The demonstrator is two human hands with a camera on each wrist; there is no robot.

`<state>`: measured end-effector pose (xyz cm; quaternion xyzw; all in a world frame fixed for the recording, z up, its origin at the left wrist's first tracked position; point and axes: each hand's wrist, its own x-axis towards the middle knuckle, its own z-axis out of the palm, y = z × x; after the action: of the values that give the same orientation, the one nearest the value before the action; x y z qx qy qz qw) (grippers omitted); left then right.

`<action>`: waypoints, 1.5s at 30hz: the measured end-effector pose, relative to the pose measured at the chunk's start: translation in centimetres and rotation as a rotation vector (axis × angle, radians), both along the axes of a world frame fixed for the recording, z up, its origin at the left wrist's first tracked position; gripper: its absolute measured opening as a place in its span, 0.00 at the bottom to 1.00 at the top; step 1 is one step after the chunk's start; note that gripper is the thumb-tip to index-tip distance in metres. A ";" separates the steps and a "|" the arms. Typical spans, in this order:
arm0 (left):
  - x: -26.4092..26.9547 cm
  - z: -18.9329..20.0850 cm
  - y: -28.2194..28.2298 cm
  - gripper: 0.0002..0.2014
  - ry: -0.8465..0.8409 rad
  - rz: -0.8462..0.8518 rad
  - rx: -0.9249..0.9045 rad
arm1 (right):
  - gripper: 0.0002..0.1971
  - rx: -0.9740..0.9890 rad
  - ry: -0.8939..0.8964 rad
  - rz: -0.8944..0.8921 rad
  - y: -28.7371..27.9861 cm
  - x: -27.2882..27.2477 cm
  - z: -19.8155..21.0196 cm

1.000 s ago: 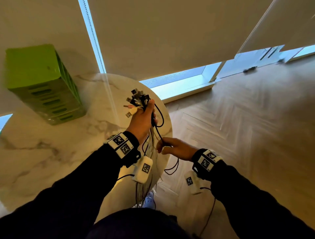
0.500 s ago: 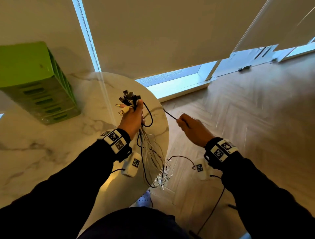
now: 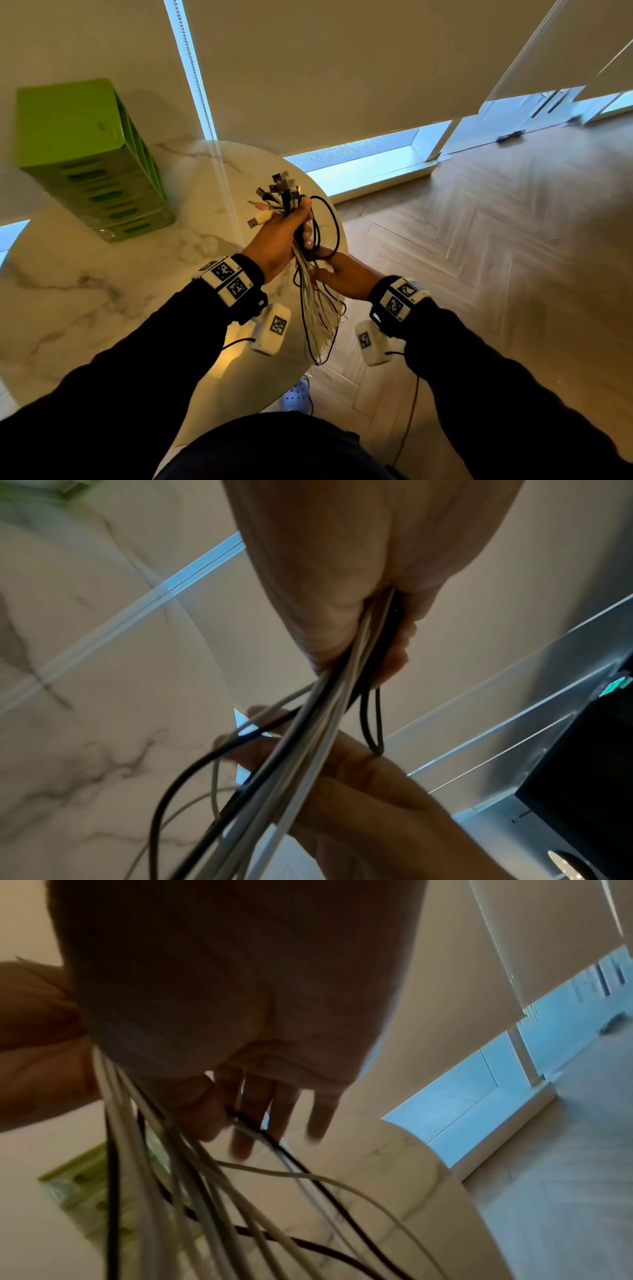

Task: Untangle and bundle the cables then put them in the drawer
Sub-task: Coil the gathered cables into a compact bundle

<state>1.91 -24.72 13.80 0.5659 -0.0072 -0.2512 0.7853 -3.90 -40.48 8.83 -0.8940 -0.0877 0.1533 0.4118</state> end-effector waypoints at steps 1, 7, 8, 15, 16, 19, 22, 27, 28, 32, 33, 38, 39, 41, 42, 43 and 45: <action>0.2 -0.1 0.2 0.16 -0.026 0.009 0.035 | 0.17 0.026 -0.017 0.009 0.4 0.1 0.1; 1.0 -1.6 1.2 0.22 -0.097 0.143 0.265 | 0.11 0.000 -0.235 -0.010 -0.9 -0.7 0.9; 0.9 -1.6 1.0 0.23 -0.087 0.166 0.290 | 0.11 -0.019 -0.251 -0.015 -1.2 -0.9 1.2; 1.3 -2.1 0.8 0.25 -0.024 0.257 0.342 | 0.11 -0.030 -0.216 -0.208 -3.6 -1.5 2.5; 1.5 -2.2 0.8 0.23 -0.011 0.282 0.304 | 0.11 -0.081 -0.177 -0.259 -4.7 -1.5 2.1; 1.6 -1.9 1.3 0.20 0.035 0.312 0.120 | 0.11 -0.419 0.161 -0.271 -8.2 -1.9 0.2; 1.4 -1.6 1.6 0.18 0.016 0.234 0.069 | 0.22 -0.761 0.693 -0.064 -9.0 -2.6 -0.4; 1.3 -1.8 1.3 0.18 -0.058 0.145 0.114 | 0.42 -0.357 0.274 -0.077 -5.8 -0.8 0.8; 1.3 -1.8 1.2 0.18 -0.064 0.141 0.129 | 0.38 -0.213 0.144 -0.039 -4.6 -0.4 1.5; 1.2 -1.9 0.9 0.20 -0.068 0.139 0.213 | 0.23 0.015 0.016 0.088 0.9 0.4 3.2; 1.1 -1.9 0.9 0.20 -0.062 0.140 0.235 | 0.19 0.000 -0.015 0.061 1.7 0.5 3.2; 0.8 -1.8 1.0 0.23 -0.068 0.146 0.341 | 0.06 -0.142 -0.207 0.076 2.2 0.9 2.9; 0.8 -1.8 1.0 0.22 -0.065 0.159 0.345 | 0.07 -0.203 -0.228 0.084 2.1 1.0 2.9; 0.9 -1.9 0.9 0.20 -0.051 0.207 0.315 | 0.09 -0.287 -0.251 0.080 1.9 1.3 3.2; 1.1 -2.1 1.0 0.19 -0.046 0.236 0.293 | 0.09 -0.283 -0.257 0.056 1.7 1.4 3.4; 1.2 -2.4 1.2 0.19 -0.041 0.267 0.279 | 0.09 -0.248 -0.243 0.000 1.4 1.6 3.6; 1.7 -2.9 1.8 0.18 -0.022 0.317 0.265 | 0.10 -0.177 -0.197 -0.129 0.3 1.7 4.1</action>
<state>3.62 -22.97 10.87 0.6609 0.1066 -0.1170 0.7336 -2.18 -40.16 12.92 -0.9413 -0.0562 0.0450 0.3297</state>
